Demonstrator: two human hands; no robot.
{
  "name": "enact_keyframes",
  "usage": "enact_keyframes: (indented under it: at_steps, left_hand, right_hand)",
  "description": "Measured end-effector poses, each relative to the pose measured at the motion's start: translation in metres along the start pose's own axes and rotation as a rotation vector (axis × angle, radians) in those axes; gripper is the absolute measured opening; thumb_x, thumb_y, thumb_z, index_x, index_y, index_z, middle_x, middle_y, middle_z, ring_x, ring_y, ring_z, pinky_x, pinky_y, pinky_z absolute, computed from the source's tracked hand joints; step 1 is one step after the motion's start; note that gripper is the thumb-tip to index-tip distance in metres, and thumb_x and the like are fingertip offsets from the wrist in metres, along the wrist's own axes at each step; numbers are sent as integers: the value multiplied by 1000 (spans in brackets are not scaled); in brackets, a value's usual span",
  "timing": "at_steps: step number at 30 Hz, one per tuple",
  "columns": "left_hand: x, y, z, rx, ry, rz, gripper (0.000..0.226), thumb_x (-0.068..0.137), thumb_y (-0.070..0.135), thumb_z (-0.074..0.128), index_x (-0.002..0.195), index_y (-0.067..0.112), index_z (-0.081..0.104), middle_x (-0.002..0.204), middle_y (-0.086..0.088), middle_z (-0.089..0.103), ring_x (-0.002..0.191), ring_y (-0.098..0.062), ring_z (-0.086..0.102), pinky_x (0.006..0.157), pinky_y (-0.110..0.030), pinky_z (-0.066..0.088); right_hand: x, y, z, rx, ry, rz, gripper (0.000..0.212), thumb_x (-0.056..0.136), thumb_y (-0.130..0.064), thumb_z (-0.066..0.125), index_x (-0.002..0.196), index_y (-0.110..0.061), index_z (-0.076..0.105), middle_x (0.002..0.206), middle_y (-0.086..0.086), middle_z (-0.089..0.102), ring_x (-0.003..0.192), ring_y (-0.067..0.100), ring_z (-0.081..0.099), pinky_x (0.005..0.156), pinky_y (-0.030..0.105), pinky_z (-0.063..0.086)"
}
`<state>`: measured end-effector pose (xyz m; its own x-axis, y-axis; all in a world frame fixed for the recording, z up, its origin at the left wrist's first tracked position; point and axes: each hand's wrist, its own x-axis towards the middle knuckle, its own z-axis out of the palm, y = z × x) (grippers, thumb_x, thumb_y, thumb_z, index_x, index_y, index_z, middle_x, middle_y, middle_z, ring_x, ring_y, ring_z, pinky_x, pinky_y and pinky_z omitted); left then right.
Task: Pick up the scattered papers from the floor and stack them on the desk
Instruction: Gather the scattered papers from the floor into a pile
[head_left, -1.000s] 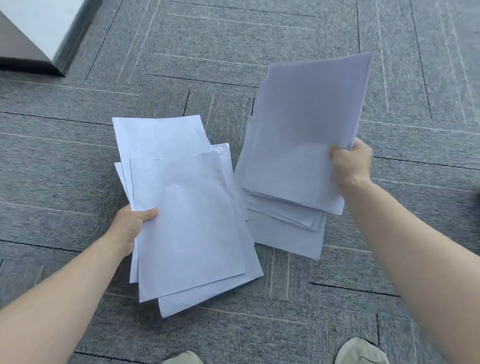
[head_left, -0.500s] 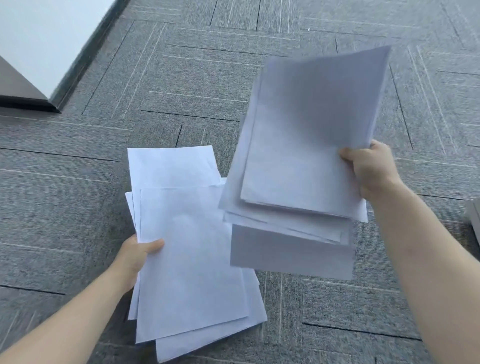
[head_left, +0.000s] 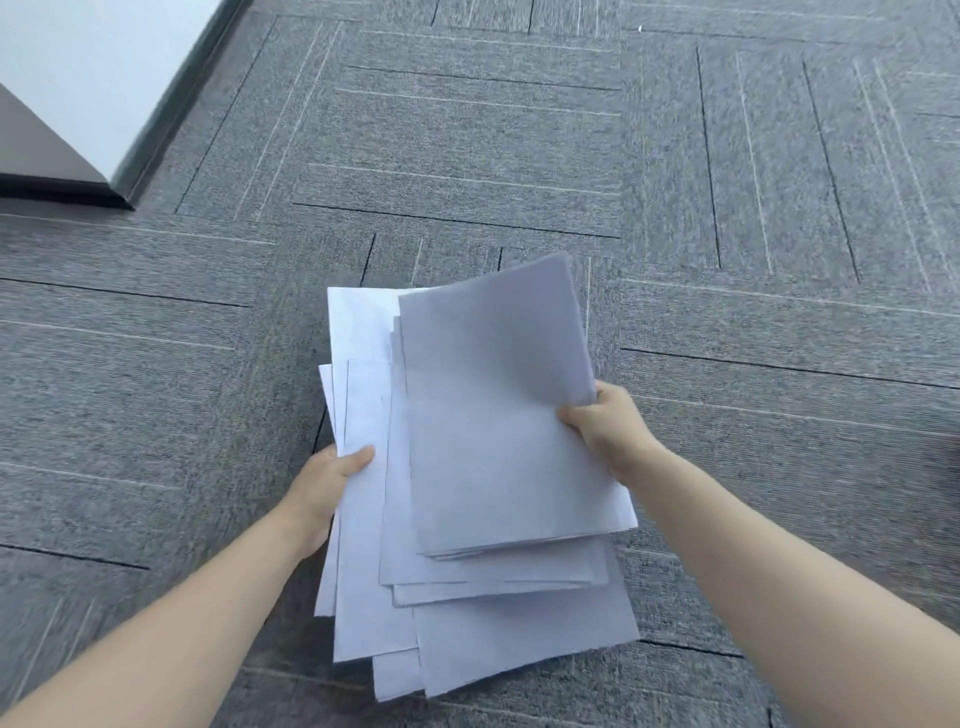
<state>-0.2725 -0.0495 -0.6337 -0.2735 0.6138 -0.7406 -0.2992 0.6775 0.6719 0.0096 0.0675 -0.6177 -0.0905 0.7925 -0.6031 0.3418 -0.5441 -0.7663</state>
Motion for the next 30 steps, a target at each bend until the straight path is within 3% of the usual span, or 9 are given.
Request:
enact_keyframes:
  at_steps: [5,8,13,17,20,24,27,30]
  left_hand:
    - [2,-1,5,63,-59,40,38,88,20,64,124,10,60,118,-7,68,109,-25,63,102,-46,43]
    - [2,-2,10,124,-67,64,40,82,12,69,121,10,61,115,-6,69,107,-24,65,100,-44,46]
    - [4,-6,13,141,0,78,41,78,-3,69,117,6,61,109,-13,70,101,-32,66,94,-52,49]
    - [4,1,16,100,-12,121,41,79,-7,66,118,2,60,111,-15,69,104,-33,65,95,-50,48]
    - [2,11,22,49,-42,143,36,81,-8,63,115,3,62,110,-16,69,102,-33,65,95,-49,49]
    - [2,22,27,-3,-83,158,30,81,-7,62,107,8,65,106,-15,70,100,-33,65,94,-49,49]
    - [5,28,28,-14,-90,163,30,80,-5,63,108,6,66,106,-15,71,101,-34,66,96,-51,48]
    - [5,32,31,-16,-97,176,26,81,-4,63,103,8,68,102,-12,73,99,-31,67,95,-49,49]
  right_hand:
    - [-2,11,21,-34,-35,42,26,82,6,56,80,-16,67,83,10,72,76,27,68,80,49,58]
    - [-4,13,30,-43,-62,48,21,82,3,58,84,-15,68,88,11,73,78,28,70,82,52,59]
    - [-6,17,34,-22,-56,23,12,84,-9,66,92,-17,68,90,4,76,80,24,72,81,47,60]
    - [-1,19,24,-83,133,-43,28,84,-25,74,108,-23,60,96,1,67,88,21,67,82,39,56]
    - [1,17,18,25,162,-45,38,85,-30,73,118,-20,56,99,0,63,90,18,65,84,37,53]
    - [0,17,12,197,43,43,39,82,-32,75,115,-15,63,111,11,71,96,27,71,88,47,57]
    - [-4,9,4,402,-163,161,28,84,-13,73,111,-7,68,105,15,75,82,28,73,79,48,59]
    - [-4,1,-4,395,-251,132,20,83,0,70,101,-6,70,96,13,77,76,26,74,73,42,62]
